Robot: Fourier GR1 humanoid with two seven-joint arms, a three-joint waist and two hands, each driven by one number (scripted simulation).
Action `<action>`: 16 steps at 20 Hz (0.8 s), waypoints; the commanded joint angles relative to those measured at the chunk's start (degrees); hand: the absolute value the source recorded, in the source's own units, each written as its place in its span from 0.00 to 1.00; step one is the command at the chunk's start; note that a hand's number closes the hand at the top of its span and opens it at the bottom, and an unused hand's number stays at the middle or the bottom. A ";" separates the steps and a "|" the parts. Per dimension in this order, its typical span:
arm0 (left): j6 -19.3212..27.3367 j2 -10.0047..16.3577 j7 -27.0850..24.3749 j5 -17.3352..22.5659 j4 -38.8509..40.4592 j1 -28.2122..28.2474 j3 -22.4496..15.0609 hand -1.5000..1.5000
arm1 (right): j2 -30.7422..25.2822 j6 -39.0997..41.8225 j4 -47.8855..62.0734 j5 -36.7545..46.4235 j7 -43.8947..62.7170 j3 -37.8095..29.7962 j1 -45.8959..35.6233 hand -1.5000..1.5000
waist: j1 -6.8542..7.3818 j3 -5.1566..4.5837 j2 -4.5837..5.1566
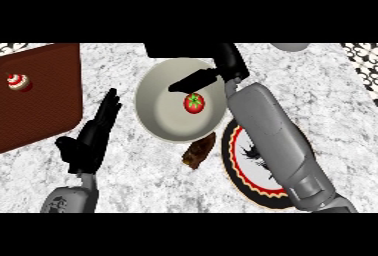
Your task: Pick the tomato from the plate and place it in the bowl
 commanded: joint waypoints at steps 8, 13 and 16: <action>1.23 -1.05 0.62 -0.38 1.41 -1.67 0.77 0.50 | -6.41 14.13 -15.49 -10.80 -0.05 -5.63 15.54 0.00 | -0.40 0.01 0.01; 1.08 -1.14 -1.29 -0.57 2.31 -1.55 1.11 0.50 | -9.09 20.70 -19.19 -15.94 1.29 -9.09 16.90 0.00 | -0.28 0.00 0.03; 1.52 -1.33 0.33 -1.57 2.47 -3.42 0.67 0.50 | -11.04 24.10 -19.63 -16.13 -1.76 -9.67 20.19 0.00 | -0.15 0.00 0.09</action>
